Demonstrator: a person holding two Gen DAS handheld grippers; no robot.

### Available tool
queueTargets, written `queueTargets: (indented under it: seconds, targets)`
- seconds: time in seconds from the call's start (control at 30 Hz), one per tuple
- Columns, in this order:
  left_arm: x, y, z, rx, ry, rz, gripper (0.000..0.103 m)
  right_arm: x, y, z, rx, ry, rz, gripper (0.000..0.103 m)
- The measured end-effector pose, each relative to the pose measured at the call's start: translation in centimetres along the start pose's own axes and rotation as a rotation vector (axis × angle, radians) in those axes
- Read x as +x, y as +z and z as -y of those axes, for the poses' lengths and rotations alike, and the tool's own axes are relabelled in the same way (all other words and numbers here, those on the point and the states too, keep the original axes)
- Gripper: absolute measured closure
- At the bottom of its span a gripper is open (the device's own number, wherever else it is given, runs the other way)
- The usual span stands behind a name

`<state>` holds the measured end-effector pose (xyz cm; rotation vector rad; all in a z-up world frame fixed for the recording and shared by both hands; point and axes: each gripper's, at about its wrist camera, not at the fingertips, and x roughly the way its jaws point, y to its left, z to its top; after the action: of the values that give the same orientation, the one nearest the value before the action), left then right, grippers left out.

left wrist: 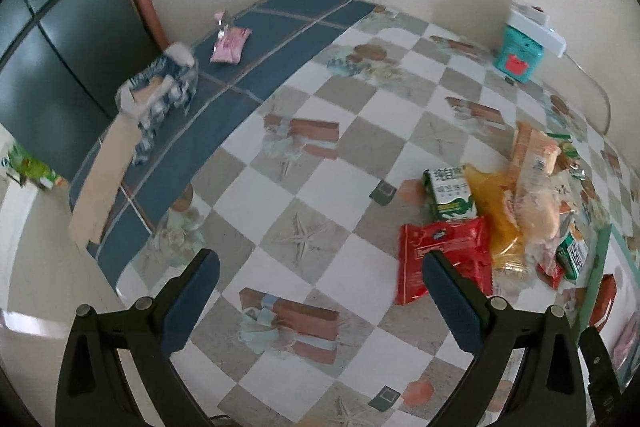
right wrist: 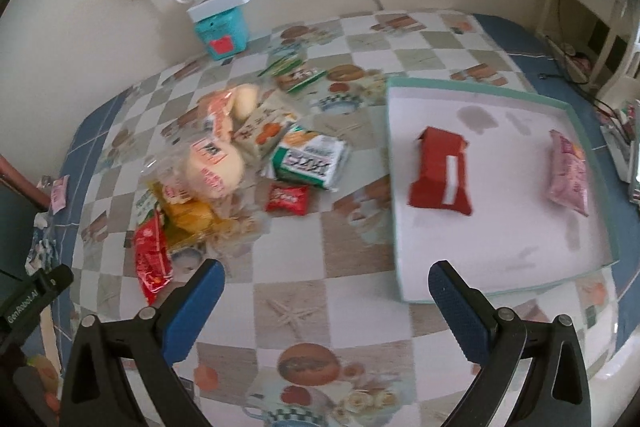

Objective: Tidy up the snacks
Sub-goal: 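Move both tools back toward the snack pile, then grasp the red Nice Kiss bag with left tool while right tool grasps a bread bun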

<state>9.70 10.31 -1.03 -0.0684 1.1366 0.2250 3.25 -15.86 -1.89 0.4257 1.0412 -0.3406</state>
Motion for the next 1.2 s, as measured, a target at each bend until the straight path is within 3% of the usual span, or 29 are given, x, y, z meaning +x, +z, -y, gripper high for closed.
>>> queueTargets:
  seconds: [0.5, 0.7, 0.87, 1.2]
  targets:
    - [4.5, 0.7, 3.9, -0.022, -0.210, -0.108, 0.002, 4.5, 1.3, -1.7, -0.003, 0.002, -0.053, 0.000]
    - [6.2, 0.7, 5.4, -0.007, -0.236, -0.146, 0.002, 4.8, 2.6, -1.8, -0.010, 0.013, -0.022, 0.000]
    - [7.2, 0.7, 6.4, 0.011, -0.240, -0.169, 0.002, 4.9, 3.8, -2.2, -0.016, 0.061, 0.016, 0.000]
    - [8.3, 0.7, 6.6, 0.002, -0.274, -0.207, 0.003, 7.0, 6.0, -3.1, 0.048, 0.219, -0.009, 0.000]
